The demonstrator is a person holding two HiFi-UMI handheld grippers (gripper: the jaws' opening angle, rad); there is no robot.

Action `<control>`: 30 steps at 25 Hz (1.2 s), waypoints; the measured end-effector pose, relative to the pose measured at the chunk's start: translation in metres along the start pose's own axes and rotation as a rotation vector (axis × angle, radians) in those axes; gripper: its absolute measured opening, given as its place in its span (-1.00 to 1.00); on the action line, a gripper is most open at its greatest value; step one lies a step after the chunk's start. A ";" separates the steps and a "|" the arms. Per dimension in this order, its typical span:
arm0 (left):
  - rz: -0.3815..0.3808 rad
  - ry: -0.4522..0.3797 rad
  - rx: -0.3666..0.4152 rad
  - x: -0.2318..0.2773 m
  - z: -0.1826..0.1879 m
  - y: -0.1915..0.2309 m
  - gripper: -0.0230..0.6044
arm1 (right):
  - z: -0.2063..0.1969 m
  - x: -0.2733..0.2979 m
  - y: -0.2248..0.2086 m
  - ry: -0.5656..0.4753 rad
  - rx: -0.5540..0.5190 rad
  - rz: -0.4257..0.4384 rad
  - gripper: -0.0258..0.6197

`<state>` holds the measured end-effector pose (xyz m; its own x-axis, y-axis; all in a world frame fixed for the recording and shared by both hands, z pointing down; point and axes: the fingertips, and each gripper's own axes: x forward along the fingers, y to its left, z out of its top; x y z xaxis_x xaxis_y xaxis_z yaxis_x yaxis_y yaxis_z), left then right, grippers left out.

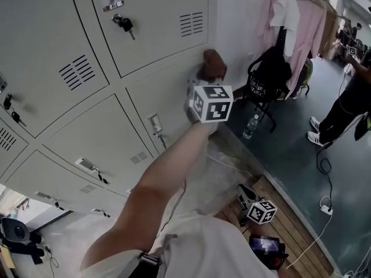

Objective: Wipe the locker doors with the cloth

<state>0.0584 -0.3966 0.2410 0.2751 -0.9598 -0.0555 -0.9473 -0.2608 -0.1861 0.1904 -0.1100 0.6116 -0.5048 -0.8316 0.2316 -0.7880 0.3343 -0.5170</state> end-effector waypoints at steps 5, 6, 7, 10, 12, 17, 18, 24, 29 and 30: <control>0.015 -0.031 -0.095 -0.031 0.008 0.022 -0.67 | -0.009 0.003 0.004 0.030 0.010 0.027 -0.86; 0.023 -0.038 -0.109 -0.038 0.009 0.028 -0.67 | -0.012 0.004 0.005 0.041 0.011 0.033 -0.86; 0.034 -0.044 -0.121 -0.046 0.009 0.035 -0.67 | -0.014 0.006 0.006 0.051 0.012 0.041 -0.86; 0.083 -0.053 -0.151 -0.074 0.008 0.063 -0.67 | -0.019 0.014 0.012 0.076 0.009 0.078 -0.86; 0.131 -0.065 -0.152 -0.095 0.008 0.085 -0.67 | -0.021 0.020 0.017 0.095 0.003 0.107 -0.86; 0.235 -0.068 -0.087 -0.138 0.004 0.126 -0.67 | -0.028 0.037 0.033 0.148 -0.016 0.193 -0.86; 0.253 -0.063 -0.069 -0.144 0.003 0.132 -0.67 | -0.029 0.041 0.038 0.157 -0.021 0.212 -0.86; 0.304 -0.014 -0.047 -0.178 -0.013 0.160 -0.67 | -0.038 0.052 0.058 0.201 -0.039 0.300 -0.86; 0.313 -0.019 -0.032 -0.198 -0.010 0.178 -0.67 | -0.048 0.054 0.068 0.223 -0.049 0.346 -0.86; 0.312 -0.022 -0.019 -0.199 -0.008 0.178 -0.67 | -0.048 0.052 0.068 0.219 -0.054 0.348 -0.86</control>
<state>-0.1661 -0.2527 0.2270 -0.0262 -0.9914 -0.1285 -0.9894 0.0440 -0.1382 0.0935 -0.1091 0.6282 -0.8029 -0.5527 0.2234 -0.5714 0.6067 -0.5526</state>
